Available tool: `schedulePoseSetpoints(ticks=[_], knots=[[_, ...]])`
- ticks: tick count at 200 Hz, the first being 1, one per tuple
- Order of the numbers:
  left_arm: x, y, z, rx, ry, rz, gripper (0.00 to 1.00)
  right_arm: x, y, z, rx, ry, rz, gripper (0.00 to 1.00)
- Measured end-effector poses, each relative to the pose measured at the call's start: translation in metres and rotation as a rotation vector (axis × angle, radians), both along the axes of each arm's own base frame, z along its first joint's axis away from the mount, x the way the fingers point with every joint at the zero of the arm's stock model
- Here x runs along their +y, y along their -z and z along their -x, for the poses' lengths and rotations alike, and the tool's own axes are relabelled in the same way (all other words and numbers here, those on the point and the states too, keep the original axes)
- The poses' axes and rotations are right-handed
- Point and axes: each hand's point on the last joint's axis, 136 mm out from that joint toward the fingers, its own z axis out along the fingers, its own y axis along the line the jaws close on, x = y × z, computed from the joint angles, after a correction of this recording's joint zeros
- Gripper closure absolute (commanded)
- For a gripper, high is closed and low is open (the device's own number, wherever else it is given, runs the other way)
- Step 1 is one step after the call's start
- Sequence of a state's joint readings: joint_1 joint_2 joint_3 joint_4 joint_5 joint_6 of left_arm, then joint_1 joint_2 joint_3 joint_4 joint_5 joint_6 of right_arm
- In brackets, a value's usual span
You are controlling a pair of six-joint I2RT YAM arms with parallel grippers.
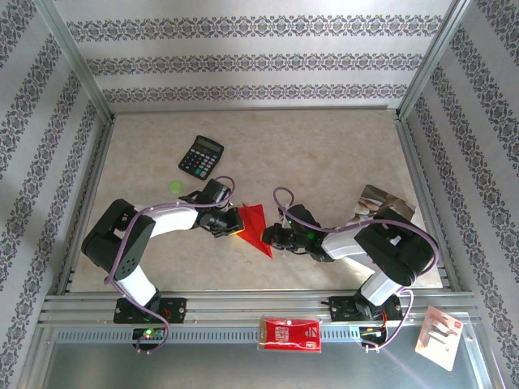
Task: Fold a paper plane with a square sheet of paper (pick it up from the middle)
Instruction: Fourth fold the wing at the center of the table.
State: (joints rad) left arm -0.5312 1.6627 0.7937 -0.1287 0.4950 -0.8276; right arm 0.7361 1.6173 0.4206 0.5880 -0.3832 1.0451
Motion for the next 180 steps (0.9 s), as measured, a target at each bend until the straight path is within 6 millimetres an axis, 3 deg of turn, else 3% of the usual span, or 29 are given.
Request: schedulePoseSetpoints(ticks=[52,98,180], knots=[[-0.009,-0.026,-0.008,-0.060,0.021,0.040,0.85,0.000,0.002,0.000,0.014,0.001,-0.015,1.00],[-0.040,-0.048,0.003,-0.087,0.112,0.119,0.91,0.000,0.002,-0.002,0.022,0.010,-0.028,1.00],[-0.051,-0.029,0.002,-0.046,0.136,0.124,0.91,0.000,0.002,-0.003,0.019,0.013,-0.041,1.00]])
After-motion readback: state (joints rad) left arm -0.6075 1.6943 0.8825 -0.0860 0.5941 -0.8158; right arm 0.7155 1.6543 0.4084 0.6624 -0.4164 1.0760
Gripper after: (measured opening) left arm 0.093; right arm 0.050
